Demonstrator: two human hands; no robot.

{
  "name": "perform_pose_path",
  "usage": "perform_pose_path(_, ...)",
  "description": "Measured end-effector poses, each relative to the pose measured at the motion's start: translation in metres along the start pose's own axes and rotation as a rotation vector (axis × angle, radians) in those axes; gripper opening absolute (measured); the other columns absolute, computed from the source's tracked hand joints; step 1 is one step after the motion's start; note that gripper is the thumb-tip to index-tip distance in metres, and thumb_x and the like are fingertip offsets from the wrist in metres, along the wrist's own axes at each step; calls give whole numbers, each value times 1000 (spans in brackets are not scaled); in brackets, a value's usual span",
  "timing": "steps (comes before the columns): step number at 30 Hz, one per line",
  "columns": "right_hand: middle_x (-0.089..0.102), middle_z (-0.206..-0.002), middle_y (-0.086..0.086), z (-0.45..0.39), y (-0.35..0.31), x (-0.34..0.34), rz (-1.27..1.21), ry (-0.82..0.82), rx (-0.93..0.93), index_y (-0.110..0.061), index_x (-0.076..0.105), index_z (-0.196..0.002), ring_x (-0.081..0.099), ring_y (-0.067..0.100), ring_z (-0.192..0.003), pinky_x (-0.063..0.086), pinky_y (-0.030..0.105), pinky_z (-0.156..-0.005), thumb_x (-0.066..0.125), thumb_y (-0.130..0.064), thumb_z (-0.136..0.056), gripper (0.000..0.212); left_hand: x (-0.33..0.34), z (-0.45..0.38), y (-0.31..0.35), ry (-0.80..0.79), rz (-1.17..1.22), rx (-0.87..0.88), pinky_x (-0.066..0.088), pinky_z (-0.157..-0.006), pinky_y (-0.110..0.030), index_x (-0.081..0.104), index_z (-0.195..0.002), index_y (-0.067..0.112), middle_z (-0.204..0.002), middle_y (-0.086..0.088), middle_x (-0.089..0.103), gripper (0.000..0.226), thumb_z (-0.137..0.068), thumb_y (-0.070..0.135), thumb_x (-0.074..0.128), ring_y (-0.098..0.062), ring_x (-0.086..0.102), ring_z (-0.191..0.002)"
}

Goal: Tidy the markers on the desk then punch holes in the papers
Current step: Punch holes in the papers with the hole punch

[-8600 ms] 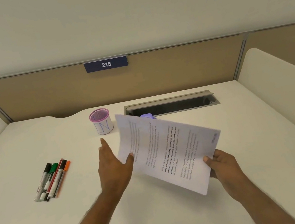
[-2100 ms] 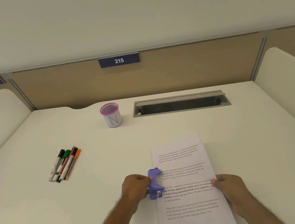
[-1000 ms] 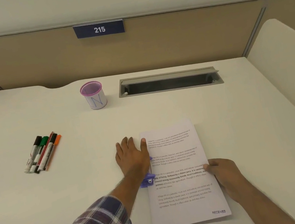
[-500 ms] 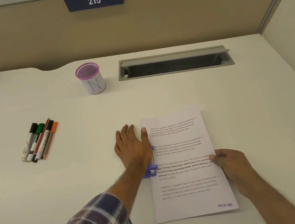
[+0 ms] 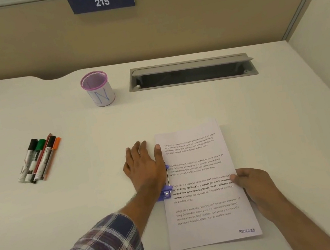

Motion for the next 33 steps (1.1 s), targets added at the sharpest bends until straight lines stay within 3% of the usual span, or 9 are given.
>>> perform_pose_path(12, 77, -88, 13, 7, -4, 2, 11, 1, -21, -1, 72, -90, 73, 32, -85, 58, 43, -81, 59, -1, -90, 13, -9, 2, 5, -98, 104, -51, 12, -119, -46, 38, -145, 26, -158, 6, 28, 68, -93, 67, 24, -20, 11, -150)
perform_pose_path(16, 77, -88, 12, 9, -6, 1, 45, 9, -35, -2, 73, -89, 73, 32, -85, 59, 45, -81, 60, -2, -89, 13, -23, -1, 9, -150, 326, -113, 26, -115, -43, 49, -139, 24, -148, 3, 45, 70, -90, 70, 29, -20, 33, -141)
perform_pose_path(22, 77, -88, 11, 11, -7, 1, 62, 13, -31, -3, 73, -89, 73, 32, -84, 59, 43, -78, 60, -3, -89, 12, -40, 35, -15, -258, 576, -173, 43, -100, -34, 59, -125, 21, -129, 4, 59, 45, -85, 42, 66, -16, 55, -117)
perform_pose_path(27, 77, -87, 12, 10, -6, 1, 42, 24, -23, -3, 73, -88, 73, 33, -85, 59, 42, -77, 61, -2, -89, 12, -47, 52, -22, -271, 588, -134, 41, -76, -21, 63, -107, 28, -110, 13, 62, 25, -83, 19, 67, -10, 59, -105)
perform_pose_path(33, 77, -88, 12, 12, -9, -17, 24, 64, -48, -5, 72, -92, 72, 33, -84, 58, 42, -75, 60, -2, -90, 12, -49, 53, -20, -268, 596, -143, 42, -74, -21, 61, -105, 30, -109, 14, 62, 27, -82, 17, 67, -10, 58, -104)
Point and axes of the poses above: each hand's wrist, its own z-axis away from the middle knuckle, its own x-axis out of the palm, y = z × x, the point moved 5 cm from there along -z, towards the middle knuckle
